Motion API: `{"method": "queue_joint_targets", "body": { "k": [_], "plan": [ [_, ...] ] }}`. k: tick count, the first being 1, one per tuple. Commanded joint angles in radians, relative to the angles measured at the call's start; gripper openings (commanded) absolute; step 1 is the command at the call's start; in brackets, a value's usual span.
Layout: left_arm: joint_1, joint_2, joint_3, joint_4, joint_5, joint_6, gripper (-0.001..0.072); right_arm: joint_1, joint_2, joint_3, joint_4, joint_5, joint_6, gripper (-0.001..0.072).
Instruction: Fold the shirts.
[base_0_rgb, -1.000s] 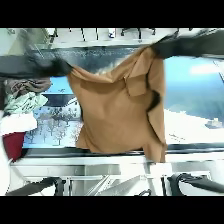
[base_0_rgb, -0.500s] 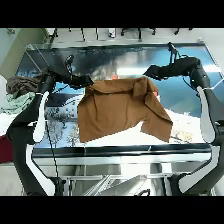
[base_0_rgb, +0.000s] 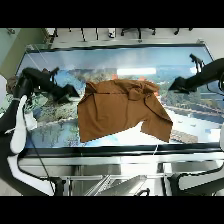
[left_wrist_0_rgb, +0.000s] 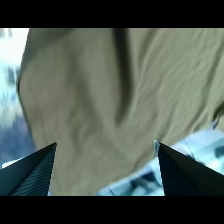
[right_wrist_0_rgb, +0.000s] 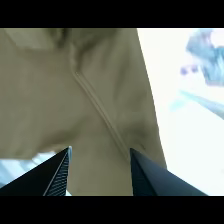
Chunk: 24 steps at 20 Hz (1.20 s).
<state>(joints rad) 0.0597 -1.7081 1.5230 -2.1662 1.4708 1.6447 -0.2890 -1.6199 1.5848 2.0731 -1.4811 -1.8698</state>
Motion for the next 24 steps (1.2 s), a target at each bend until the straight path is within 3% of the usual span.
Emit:
{"method": "queue_joint_targets", "body": {
  "k": [1, 5, 10, 11, 12, 13, 14, 15, 24],
  "plan": [
    [0.02, 0.187, -0.454, -0.001, -0.123, -0.001, 0.0698, -0.01, 0.117, -0.187, -0.176, -0.026, -0.02, 0.0434],
    [-0.019, 0.278, -0.728, -0.012, -0.322, 0.023, 0.0697, 0.047, 0.193, -0.321, -0.332, 0.037, -0.073, 0.0447],
    [-0.146, 0.284, -0.775, -0.043, -0.417, 0.023, 0.0697, 0.203, 0.2, -0.37, -0.422, 0.172, -0.072, 0.0447],
    [-0.159, 0.283, -0.775, -0.043, -0.431, 0.023, 0.0635, 0.232, 0.2, -0.37, -0.439, 0.196, -0.072, 0.0447],
    [-0.167, 0.284, -0.774, -0.043, -0.437, 0.023, 0.0493, 0.256, 0.2, -0.37, -0.466, 0.209, -0.072, 0.0448],
    [-0.172, 0.284, -0.774, -0.044, -0.441, 0.023, 0.0314, 0.274, 0.2, -0.37, -0.496, 0.212, -0.072, 0.049],
    [-0.171, 0.284, -0.774, -0.043, -0.443, 0.024, 0.0055, 0.288, 0.2, -0.371, -0.528, 0.216, -0.072, 0.063],
    [-0.171, 0.284, -0.774, -0.044, -0.448, 0.038, 0.0012, 0.298, 0.198, -0.372, -0.55, 0.216, -0.073, 0.0656],
    [-0.103, 0.283, -0.624, -0.04, -0.438, 0.037, 0.0011, 0.425, 0.068, -0.372, -0.631, 0.207, -0.097, 0.0641]
  ]
}}
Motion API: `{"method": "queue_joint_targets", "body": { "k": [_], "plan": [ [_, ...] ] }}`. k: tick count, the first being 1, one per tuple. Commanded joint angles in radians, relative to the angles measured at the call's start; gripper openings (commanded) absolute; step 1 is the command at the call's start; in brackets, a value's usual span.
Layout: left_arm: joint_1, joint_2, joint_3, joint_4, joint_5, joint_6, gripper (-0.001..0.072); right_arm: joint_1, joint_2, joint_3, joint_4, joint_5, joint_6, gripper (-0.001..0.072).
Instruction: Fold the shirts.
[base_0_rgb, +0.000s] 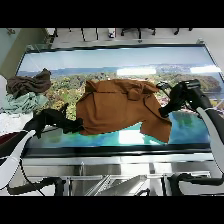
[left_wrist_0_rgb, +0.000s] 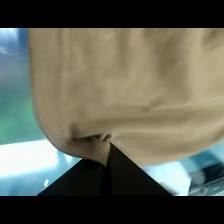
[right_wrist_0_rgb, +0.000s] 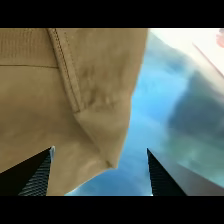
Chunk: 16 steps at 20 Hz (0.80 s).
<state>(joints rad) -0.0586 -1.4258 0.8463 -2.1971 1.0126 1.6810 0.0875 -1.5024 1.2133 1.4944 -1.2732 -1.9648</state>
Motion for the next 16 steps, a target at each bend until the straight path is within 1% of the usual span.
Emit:
{"method": "queue_joint_targets", "body": {
  "k": [1, 3, 4, 5, 6, 7, 10, 13, 16],
  "plan": [
    [0.014, 0.001, 0.058, -0.002, 0.023, 0.001, 0.0011, 0.067, -0.072, 0.0, -0.089, -0.001, 0.002, 0.064],
    [0.009, 0.001, 0.043, -0.002, 0.01, 0.001, 0.0011, 0.095, -0.104, 0.0, -0.144, -0.001, 0.032, 0.0641],
    [0.009, 0.001, 0.031, -0.001, 0.003, 0.001, 0.0011, 0.106, -0.114, 0.0, -0.145, -0.001, 0.035, 0.0638],
    [0.01, 0.001, 0.019, -0.001, 0.0, 0.001, 0.0011, 0.113, -0.117, 0.0, -0.145, -0.001, 0.036, 0.0531],
    [0.01, 0.001, 0.01, -0.001, 0.0, 0.001, 0.0011, 0.115, -0.117, 0.0, -0.145, -0.001, 0.035, 0.0365],
    [0.01, 0.001, 0.006, -0.001, 0.001, 0.001, 0.0011, 0.116, -0.117, 0.0, -0.15, -0.001, 0.036, 0.0369],
    [0.01, 0.0, 0.007, -0.003, 0.003, 0.001, 0.0011, 0.115, -0.124, 0.0, -0.229, -0.001, 0.088, 0.0369],
    [0.01, 0.0, 0.007, -0.003, 0.003, 0.001, 0.0011, 0.116, -0.142, 0.0, -0.234, -0.001, 0.097, 0.0369],
    [0.01, 0.0, 0.007, -0.003, 0.003, 0.001, 0.0011, 0.116, -0.159, 0.0, -0.234, 0.0, 0.14, 0.0368]
  ]
}}
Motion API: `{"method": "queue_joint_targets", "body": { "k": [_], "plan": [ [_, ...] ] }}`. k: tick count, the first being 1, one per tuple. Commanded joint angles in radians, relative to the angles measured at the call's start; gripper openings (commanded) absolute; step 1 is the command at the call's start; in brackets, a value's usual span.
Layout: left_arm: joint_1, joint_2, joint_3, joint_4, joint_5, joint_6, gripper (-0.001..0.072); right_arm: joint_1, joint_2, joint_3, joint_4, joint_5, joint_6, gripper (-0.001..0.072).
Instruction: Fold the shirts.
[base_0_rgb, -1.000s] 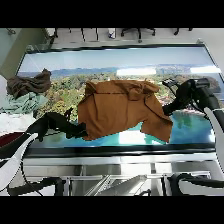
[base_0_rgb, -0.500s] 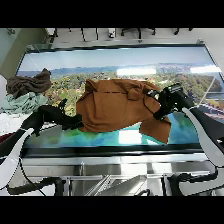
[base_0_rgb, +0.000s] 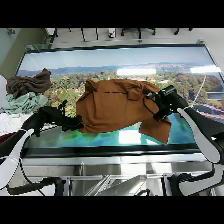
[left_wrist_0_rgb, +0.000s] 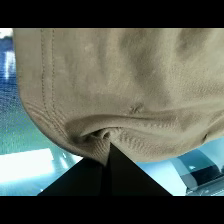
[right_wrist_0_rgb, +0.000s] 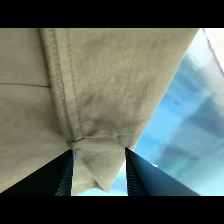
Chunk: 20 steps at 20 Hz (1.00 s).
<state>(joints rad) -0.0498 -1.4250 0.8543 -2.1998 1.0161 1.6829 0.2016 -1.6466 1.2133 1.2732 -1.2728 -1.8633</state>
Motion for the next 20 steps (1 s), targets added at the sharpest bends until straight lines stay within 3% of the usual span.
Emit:
{"method": "queue_joint_targets", "body": {
  "k": [1, 2, 3, 4, 10, 14, 17, 20],
  "plan": [
    [0.001, -0.001, -0.001, 0.0, 0.0, -0.001, 0.0011, 0.002, -0.018, 0.0, -0.013, 0.005, 0.063, 0.0365],
    [0.001, -0.001, -0.001, 0.0, 0.0, -0.001, 0.0011, 0.002, -0.018, 0.0, -0.013, 0.016, 0.088, 0.0365],
    [0.001, -0.001, -0.001, 0.0, 0.0, 0.0, 0.0011, 0.002, -0.018, 0.0, -0.013, 0.025, 0.116, 0.0279],
    [0.001, -0.001, -0.001, 0.0, 0.002, -0.001, 0.0011, 0.002, -0.018, 0.0, -0.013, 0.025, 0.13, 0.0018],
    [0.003, -0.001, -0.001, 0.01, 0.018, 0.0, 0.0011, -0.026, 0.104, 0.002, 0.062, 0.018, 0.177, 0.0017],
    [0.042, 0.0, -0.001, 0.009, 0.056, 0.001, 0.0011, -0.299, 0.22, 0.002, 0.452, 0.054, 0.169, 0.0017],
    [0.067, -0.001, -0.001, 0.008, 0.107, 0.03, 0.0011, -0.573, 0.163, -0.001, 0.821, -0.021, 0.102, 0.0018],
    [0.067, -0.001, -0.001, 0.009, 0.119, 0.048, 0.0011, -0.678, 0.08, -0.053, 0.949, -0.161, 0.031, 0.0018]
  ]
}}
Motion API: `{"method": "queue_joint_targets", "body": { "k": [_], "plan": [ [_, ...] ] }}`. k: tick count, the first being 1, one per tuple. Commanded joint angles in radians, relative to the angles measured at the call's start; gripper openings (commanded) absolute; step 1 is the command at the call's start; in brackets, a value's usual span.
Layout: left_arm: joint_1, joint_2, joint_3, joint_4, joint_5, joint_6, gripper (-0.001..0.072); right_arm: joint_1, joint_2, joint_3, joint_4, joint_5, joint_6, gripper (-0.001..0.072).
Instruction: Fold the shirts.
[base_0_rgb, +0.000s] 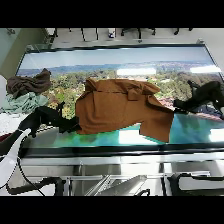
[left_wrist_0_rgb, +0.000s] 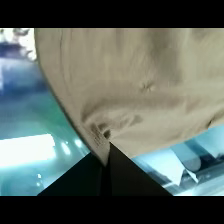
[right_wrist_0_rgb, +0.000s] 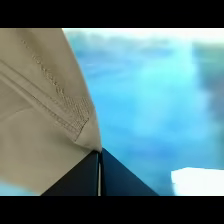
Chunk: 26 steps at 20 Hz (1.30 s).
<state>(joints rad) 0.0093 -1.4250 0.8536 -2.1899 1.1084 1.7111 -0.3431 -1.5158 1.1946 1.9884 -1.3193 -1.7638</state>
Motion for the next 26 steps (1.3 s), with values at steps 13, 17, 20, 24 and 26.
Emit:
{"method": "queue_joint_targets", "body": {
  "k": [13, 17, 20, 24, 26],
  "plan": [
    [0.019, -0.001, 0.002, -0.009, 0.058, 0.036, 0.0011, -0.062, -0.1, -0.128, 0.137, 0.027, -0.357, 0.0603],
    [0.019, -0.001, 0.002, -0.01, 0.042, 0.036, 0.0011, -0.035, -0.1, -0.128, 0.192, 0.097, -0.367, 0.0458],
    [0.019, 0.0, 0.006, -0.013, 0.036, 0.038, 0.0011, -0.015, -0.101, -0.125, 0.284, 0.094, -0.434, 0.0022],
    [0.008, 0.128, 0.2, -0.125, 0.129, 0.106, 0.001, -0.019, -0.018, -0.005, 0.664, -0.104, -0.504, 0.0019],
    [0.013, 0.296, 0.415, -0.17, 0.126, 0.094, 0.001, -0.053, 0.111, 0.132, 0.987, -0.232, -0.503, 0.002]
  ]
}}
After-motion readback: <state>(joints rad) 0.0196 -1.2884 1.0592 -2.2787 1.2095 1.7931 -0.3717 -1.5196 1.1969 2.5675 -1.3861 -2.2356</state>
